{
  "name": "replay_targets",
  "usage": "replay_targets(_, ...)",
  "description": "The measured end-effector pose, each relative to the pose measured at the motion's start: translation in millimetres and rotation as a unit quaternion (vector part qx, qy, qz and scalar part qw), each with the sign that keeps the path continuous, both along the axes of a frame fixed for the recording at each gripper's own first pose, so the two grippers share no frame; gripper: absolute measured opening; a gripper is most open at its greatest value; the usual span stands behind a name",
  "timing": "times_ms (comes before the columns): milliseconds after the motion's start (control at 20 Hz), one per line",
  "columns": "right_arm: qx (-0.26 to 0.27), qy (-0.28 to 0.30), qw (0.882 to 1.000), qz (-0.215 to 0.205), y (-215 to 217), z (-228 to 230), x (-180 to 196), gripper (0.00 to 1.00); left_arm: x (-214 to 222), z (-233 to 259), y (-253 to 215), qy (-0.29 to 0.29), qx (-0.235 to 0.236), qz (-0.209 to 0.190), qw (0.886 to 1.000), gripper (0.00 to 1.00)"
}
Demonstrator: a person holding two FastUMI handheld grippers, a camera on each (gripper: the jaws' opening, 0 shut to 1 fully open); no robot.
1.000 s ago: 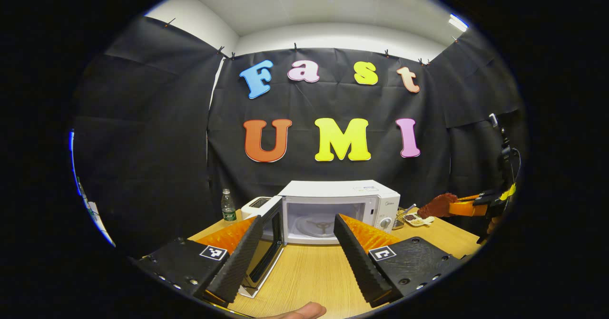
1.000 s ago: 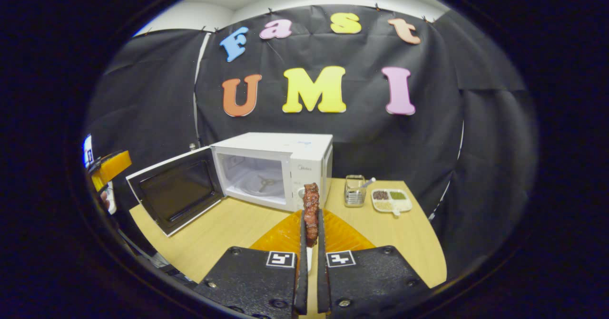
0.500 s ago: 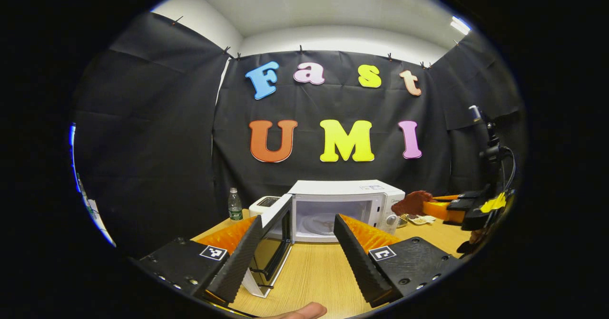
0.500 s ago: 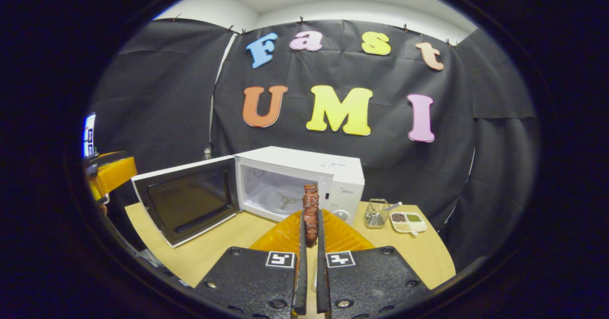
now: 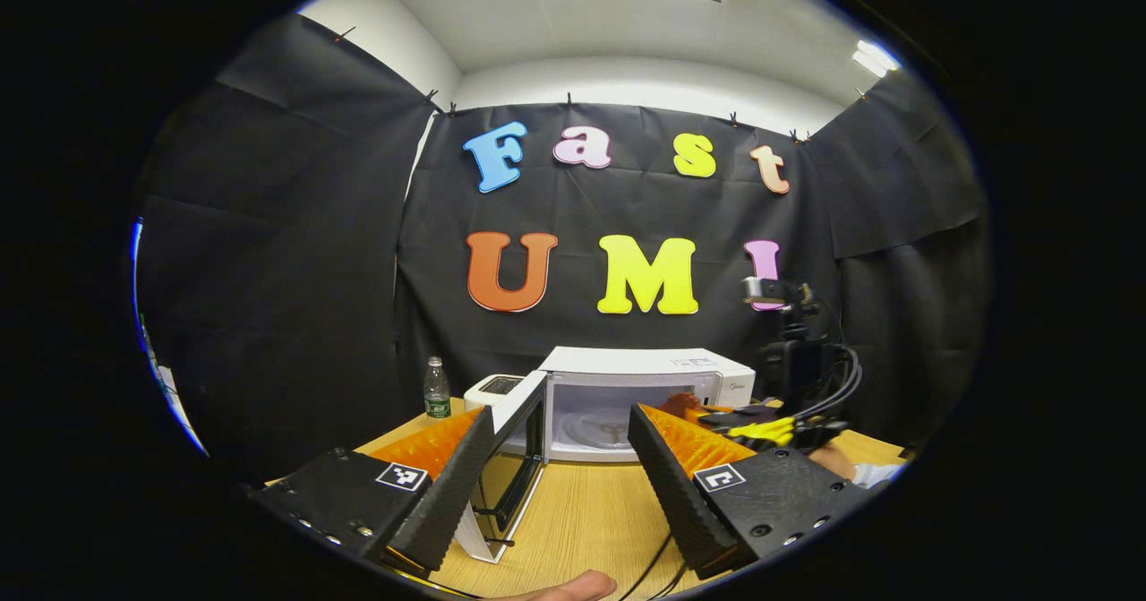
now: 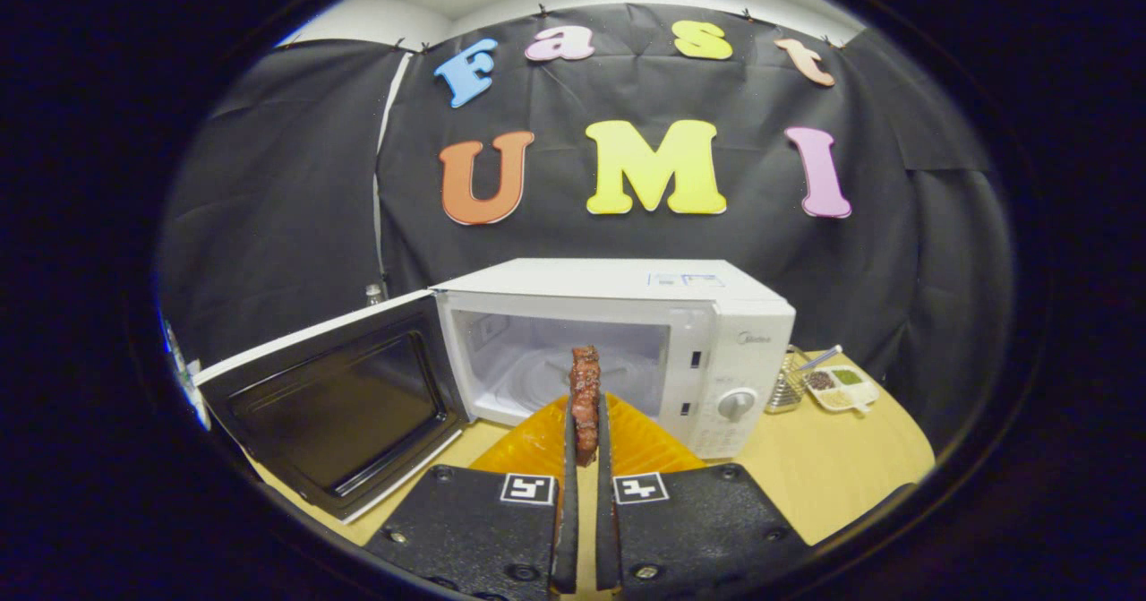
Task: Open the microwave oven with the left hand, put the food in, and close the microwave oven.
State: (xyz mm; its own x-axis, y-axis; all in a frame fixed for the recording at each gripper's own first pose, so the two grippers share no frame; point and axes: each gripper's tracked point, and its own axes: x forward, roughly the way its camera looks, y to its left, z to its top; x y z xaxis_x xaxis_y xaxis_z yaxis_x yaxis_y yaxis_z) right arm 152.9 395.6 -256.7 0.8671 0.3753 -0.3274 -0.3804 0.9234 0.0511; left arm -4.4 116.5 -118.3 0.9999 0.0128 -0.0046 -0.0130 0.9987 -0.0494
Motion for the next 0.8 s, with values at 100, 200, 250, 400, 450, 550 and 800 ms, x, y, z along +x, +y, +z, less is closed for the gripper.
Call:
replay_targets(100,0.008,0.009,1.000,-0.006,20.2,-14.2,14.2,0.11,2.0,-6.4,0.1,0.007,-0.001,-0.001,1.000,0.92)
replay_targets(200,0.013,0.015,1.000,-0.013,39.7,-27.1,33.2,0.11,4.3,-12.0,-3.2,0.013,0.000,-0.006,1.000,0.92)
replay_targets(250,0.015,0.016,1.000,-0.015,48.8,-33.3,42.9,0.11,4.5,-13.6,-1.7,0.014,0.002,-0.005,1.000,0.92)
replay_targets(400,0.018,0.027,0.999,-0.024,67.7,-53.5,71.7,0.11,4.2,-18.0,1.4,0.016,0.001,-0.003,1.000,0.92)
replay_targets(450,0.023,0.031,0.999,-0.028,72.4,-59.0,81.4,0.12,5.9,-19.2,3.4,0.017,-0.001,-0.002,1.000,0.92)
replay_targets(550,0.041,0.040,0.998,-0.037,81.9,-66.5,99.0,0.12,8.7,-24.9,6.7,0.025,0.002,0.000,1.000,0.92)
replay_targets(800,0.178,0.105,0.977,-0.060,109.1,-89.7,133.3,0.12,6.0,-18.6,13.9,0.020,0.042,0.015,0.999,0.92)
